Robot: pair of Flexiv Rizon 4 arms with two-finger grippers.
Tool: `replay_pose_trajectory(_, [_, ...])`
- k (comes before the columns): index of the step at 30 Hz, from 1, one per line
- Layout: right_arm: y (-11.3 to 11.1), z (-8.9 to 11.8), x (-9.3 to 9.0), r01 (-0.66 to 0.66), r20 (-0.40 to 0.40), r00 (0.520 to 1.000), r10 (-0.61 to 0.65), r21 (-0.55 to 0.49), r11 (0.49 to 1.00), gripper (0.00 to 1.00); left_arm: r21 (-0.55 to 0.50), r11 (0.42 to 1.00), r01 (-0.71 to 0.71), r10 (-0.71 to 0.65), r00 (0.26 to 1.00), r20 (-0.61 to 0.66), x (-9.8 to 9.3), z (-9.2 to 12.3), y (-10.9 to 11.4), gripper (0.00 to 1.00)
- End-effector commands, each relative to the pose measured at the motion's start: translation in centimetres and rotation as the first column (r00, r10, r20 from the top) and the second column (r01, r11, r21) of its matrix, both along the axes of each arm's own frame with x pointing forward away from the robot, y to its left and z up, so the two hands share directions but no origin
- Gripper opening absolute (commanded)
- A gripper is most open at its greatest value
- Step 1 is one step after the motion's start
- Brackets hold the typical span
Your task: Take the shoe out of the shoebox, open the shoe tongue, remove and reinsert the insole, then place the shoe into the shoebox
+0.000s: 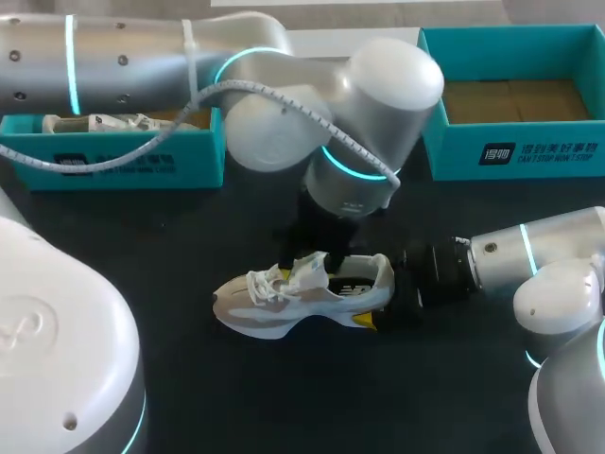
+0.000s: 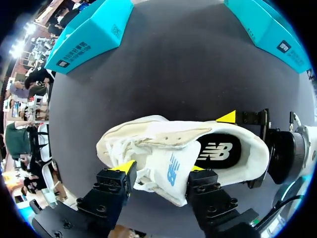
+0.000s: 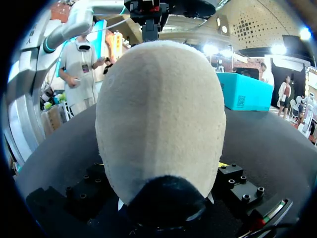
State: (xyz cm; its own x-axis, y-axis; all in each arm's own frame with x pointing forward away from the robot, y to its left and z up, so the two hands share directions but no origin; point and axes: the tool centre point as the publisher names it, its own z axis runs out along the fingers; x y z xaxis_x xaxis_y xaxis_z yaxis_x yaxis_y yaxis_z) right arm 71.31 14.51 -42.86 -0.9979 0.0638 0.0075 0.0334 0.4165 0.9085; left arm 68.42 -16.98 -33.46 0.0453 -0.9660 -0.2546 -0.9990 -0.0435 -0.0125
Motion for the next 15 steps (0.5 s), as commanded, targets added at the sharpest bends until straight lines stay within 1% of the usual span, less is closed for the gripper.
replay_pose_trajectory(1, [0.1,-0.4,0.3,0.001,-0.001,1.0,-0.001,-0.008,1.0,0.0,-0.017,0.999,-0.036,0.036,0.999,0.016,-0.7,0.4,0.6,0.06])
replay_pose_trajectory(2, [0.1,-0.4,0.3,0.001,-0.001,1.0,-0.001,-0.008,1.0,0.0,-0.019,0.999,-0.036,0.036,0.999,0.015,-0.8,0.4,0.6,0.01])
replay_pose_trajectory(3, [0.1,-0.4,0.3,0.001,-0.001,1.0,-0.001,-0.008,1.0,0.0,-0.025,0.999,-0.036,0.036,0.999,0.013,-0.9,0.5,0.6,0.0])
replay_pose_trajectory(9, [0.1,-0.4,0.3,0.001,-0.001,1.0,-0.001,-0.008,1.0,0.0,-0.055,0.997,-0.057,0.056,0.998,-0.005,-1.2,0.9,1.3,0.0])
replay_pose_trajectory(15, [0.1,-0.4,0.3,0.001,-0.001,1.0,-0.001,-0.008,1.0,0.0,-0.112,0.991,-0.068,0.064,0.997,-0.043,-1.8,2.0,2.5,0.0])
